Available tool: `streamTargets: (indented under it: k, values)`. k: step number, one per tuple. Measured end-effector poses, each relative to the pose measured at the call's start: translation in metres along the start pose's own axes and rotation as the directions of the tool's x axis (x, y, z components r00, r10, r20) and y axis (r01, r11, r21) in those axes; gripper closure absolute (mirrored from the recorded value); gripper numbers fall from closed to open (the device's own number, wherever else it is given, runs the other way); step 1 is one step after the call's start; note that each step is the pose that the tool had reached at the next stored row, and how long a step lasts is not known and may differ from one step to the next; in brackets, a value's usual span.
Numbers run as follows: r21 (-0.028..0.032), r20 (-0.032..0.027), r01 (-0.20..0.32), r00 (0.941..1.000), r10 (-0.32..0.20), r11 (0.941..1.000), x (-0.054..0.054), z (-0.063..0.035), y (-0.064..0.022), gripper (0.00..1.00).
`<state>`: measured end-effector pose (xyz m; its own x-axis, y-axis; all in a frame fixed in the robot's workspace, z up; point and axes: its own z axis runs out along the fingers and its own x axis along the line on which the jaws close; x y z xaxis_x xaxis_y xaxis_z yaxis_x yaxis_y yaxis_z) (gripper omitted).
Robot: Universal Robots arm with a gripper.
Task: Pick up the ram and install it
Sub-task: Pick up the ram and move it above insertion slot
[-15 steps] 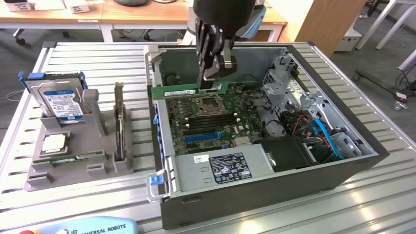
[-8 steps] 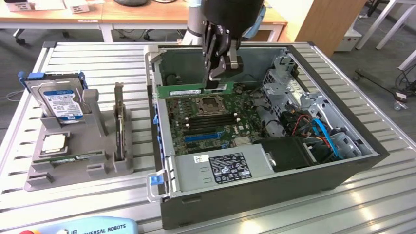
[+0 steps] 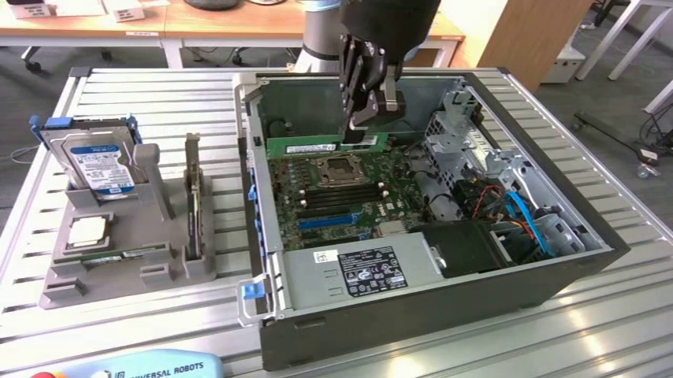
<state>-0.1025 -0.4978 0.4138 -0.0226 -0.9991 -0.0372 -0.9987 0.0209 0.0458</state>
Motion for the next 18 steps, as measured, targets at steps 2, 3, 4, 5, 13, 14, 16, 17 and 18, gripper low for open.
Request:
streamTargets:
  k: [2,3,4,5,13,14,16,17,18]
  values:
    - [0.0002,0.0002,-0.004,1.0000,0.004,1.0000,0.000,0.0001,-0.0035,0.89]
    - [0.0002,0.0003,-0.006,1.0000,0.006,1.0000,0.000,0.0001,-0.0055,0.89]
    - [0.0004,0.0004,-0.008,1.0000,0.008,1.0000,0.000,0.0002,-0.0073,0.89]
    - [0.0004,0.0005,-0.009,1.0000,0.009,1.0000,0.000,0.0002,-0.0092,0.89]
    - [0.0008,0.0010,-0.020,0.9998,0.020,0.9998,-0.001,0.0004,-0.0259,0.89]
    - [0.0008,0.0010,-0.022,0.9998,0.022,0.9998,-0.001,0.0004,-0.0281,0.89]
    - [0.0009,0.0011,-0.024,0.9997,0.024,0.9997,-0.001,0.0005,-0.0329,0.89]
    - [0.0009,0.0011,-0.025,0.9997,0.025,0.9997,-0.001,0.0005,-0.0353,0.89]
    - [0.0010,0.0012,-0.026,0.9997,0.026,0.9997,-0.001,0.0005,-0.0378,0.89]
